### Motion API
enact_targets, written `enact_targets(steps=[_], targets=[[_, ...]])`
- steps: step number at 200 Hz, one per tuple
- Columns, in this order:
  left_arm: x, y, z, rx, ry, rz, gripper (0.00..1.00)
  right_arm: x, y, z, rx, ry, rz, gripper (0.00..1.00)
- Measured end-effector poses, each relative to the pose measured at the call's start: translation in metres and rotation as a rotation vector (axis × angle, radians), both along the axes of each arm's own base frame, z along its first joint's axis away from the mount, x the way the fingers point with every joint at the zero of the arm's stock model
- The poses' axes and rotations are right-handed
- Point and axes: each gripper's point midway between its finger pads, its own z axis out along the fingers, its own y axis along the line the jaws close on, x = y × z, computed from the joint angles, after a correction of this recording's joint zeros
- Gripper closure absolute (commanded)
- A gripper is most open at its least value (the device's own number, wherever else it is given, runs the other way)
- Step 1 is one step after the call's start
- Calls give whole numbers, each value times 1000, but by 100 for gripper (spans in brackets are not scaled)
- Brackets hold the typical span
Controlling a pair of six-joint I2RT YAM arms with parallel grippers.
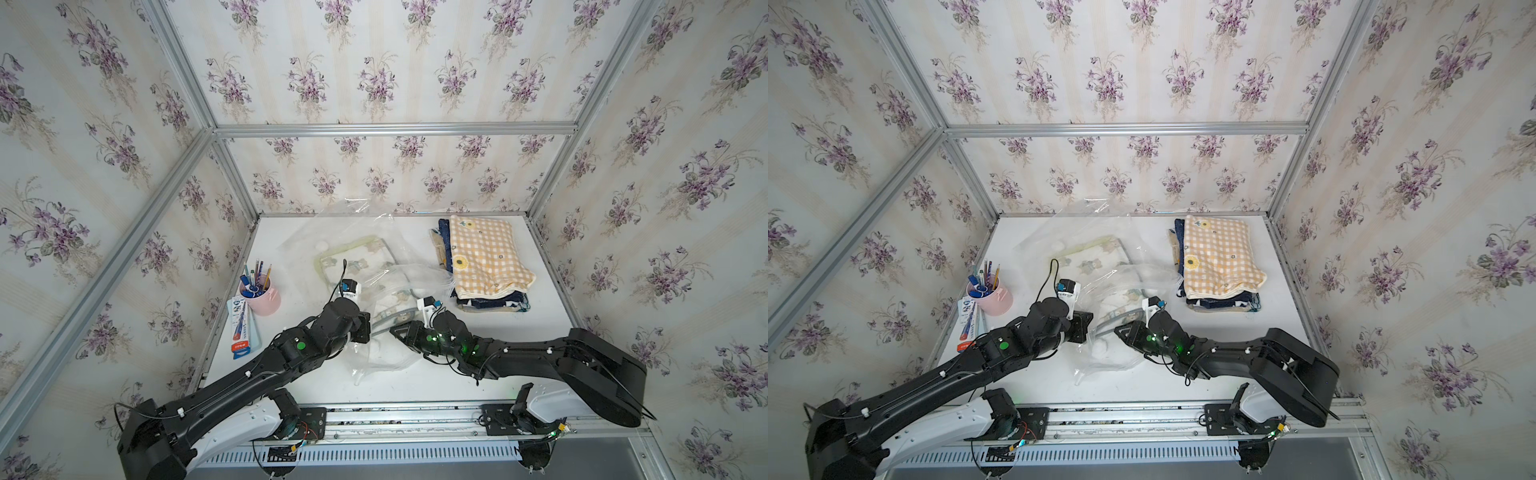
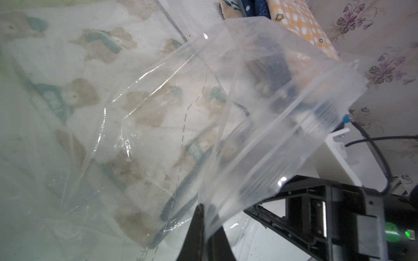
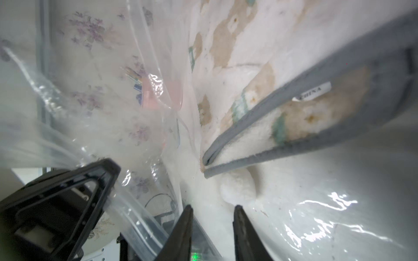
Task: Take the blanket out of the vacuum bag
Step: Take out the blanket from the vacuum bag.
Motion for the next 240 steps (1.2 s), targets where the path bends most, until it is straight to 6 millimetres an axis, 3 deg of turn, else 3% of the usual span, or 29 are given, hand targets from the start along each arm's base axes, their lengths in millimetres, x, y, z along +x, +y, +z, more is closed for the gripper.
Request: enact_targets(steps=[48,94,138,170,196,240], targets=[[-3,1,-2,-6,0,-7,92,8,10,-17,59,104,-65,49],[-6,2,-6,-7,9,-14,92,17,11,-20,74,127,-106,49],[-7,2,-5,-13,4,-15,92,25,21,-22,75,134,-110,50],[-8,4,-1,-23,-7,-15,92,32,26,-22,78,133,-114,57],[-9,5,-1,-24,-8,-14,92,39,30,-15,96,118,-117,64],[-11,8,-3,-22,-9,-11,92,49,37,4,114,74,-111,67]])
